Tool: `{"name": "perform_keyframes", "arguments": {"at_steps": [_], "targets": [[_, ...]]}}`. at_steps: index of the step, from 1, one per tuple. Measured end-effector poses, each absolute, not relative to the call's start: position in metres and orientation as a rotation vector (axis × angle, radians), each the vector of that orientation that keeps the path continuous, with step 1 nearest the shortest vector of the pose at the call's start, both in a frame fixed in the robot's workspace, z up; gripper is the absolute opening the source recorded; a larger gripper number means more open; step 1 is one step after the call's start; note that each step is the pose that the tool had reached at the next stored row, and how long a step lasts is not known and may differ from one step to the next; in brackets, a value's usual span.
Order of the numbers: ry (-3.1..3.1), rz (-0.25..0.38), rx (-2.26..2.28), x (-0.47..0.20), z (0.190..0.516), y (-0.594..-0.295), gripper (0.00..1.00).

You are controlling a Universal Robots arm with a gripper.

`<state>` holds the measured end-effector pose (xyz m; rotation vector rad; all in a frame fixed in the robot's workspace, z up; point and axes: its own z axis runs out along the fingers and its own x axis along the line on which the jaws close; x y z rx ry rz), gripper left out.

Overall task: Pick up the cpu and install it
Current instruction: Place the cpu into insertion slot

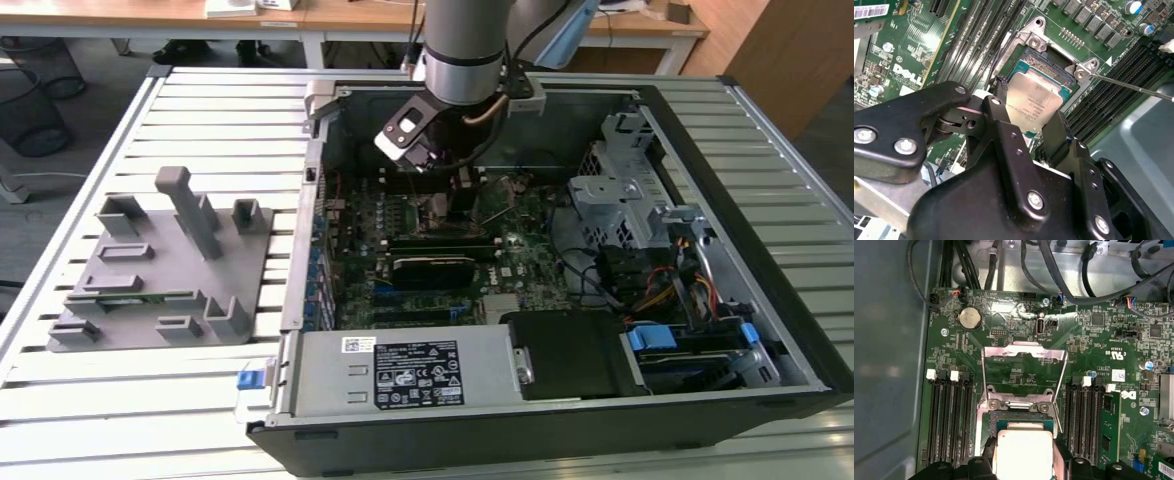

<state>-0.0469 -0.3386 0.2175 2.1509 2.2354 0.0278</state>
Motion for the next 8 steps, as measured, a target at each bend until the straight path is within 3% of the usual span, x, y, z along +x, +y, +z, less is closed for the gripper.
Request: {"name": "perform_keyframes", "arguments": {"at_steps": [8], "targets": [[2.222,0.027,2.165,-0.0473,0.2131,-0.3382,0.53]]}}
